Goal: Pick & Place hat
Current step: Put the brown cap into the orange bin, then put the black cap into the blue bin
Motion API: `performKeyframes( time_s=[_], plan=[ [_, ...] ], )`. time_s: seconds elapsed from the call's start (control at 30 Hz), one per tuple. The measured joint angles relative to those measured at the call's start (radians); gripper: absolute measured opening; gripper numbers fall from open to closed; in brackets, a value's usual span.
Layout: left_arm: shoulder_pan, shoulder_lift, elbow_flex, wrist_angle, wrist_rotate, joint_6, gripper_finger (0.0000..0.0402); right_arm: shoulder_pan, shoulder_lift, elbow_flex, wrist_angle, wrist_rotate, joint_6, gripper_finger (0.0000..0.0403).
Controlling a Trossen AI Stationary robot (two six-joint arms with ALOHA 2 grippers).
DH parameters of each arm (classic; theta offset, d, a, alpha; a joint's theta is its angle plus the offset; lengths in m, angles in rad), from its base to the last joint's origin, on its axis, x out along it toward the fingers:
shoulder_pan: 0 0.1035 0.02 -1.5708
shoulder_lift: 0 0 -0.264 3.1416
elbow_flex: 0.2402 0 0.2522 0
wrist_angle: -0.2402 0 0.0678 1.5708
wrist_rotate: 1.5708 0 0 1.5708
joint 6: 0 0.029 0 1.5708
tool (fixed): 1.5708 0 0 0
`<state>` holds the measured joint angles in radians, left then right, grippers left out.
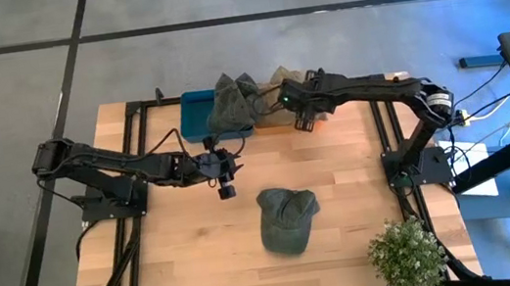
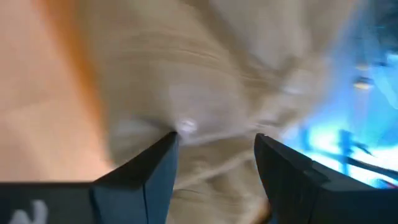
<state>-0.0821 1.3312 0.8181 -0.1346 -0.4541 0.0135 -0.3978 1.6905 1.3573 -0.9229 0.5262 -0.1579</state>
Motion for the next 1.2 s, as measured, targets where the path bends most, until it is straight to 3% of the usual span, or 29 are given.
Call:
performKeyframes(
  time_s=[0.1,0.4,0.47,0.6,0.73,0.97,1.2],
  plan=[
    [0.000,0.000,0.000,0.000,0.000,0.000,0.0114,-0.001,-0.007,-0.001,0.000,0.084,0.001,0.0213],
    [0.000,0.000,0.000,0.004,0.000,0.000,0.0114,0.017,-0.072,0.010,-0.015,0.061,0.028,0.0213],
    [0.000,0.000,0.000,0.005,0.000,0.000,0.0114,0.044,-0.121,0.014,-0.007,-0.032,0.042,0.0213],
    [0.000,0.000,0.000,0.005,0.012,0.000,0.0114,0.105,-0.180,0.012,-0.001,-0.321,0.007,0.0213],
    [0.000,0.000,-0.001,0.035,0.068,0.000,0.0114,0.171,-0.189,-0.011,0.063,-0.449,-0.079,0.0213],
    [0.000,0.008,-0.001,0.139,0.197,0.000,0.0114,0.268,-0.194,-0.240,0.318,-0.498,-0.168,0.0213],
    [0.019,0.095,-0.001,0.276,0.226,-0.039,0.0126,0.299,-0.237,-0.407,0.466,-0.495,-0.160,0.0213]
  ],
)
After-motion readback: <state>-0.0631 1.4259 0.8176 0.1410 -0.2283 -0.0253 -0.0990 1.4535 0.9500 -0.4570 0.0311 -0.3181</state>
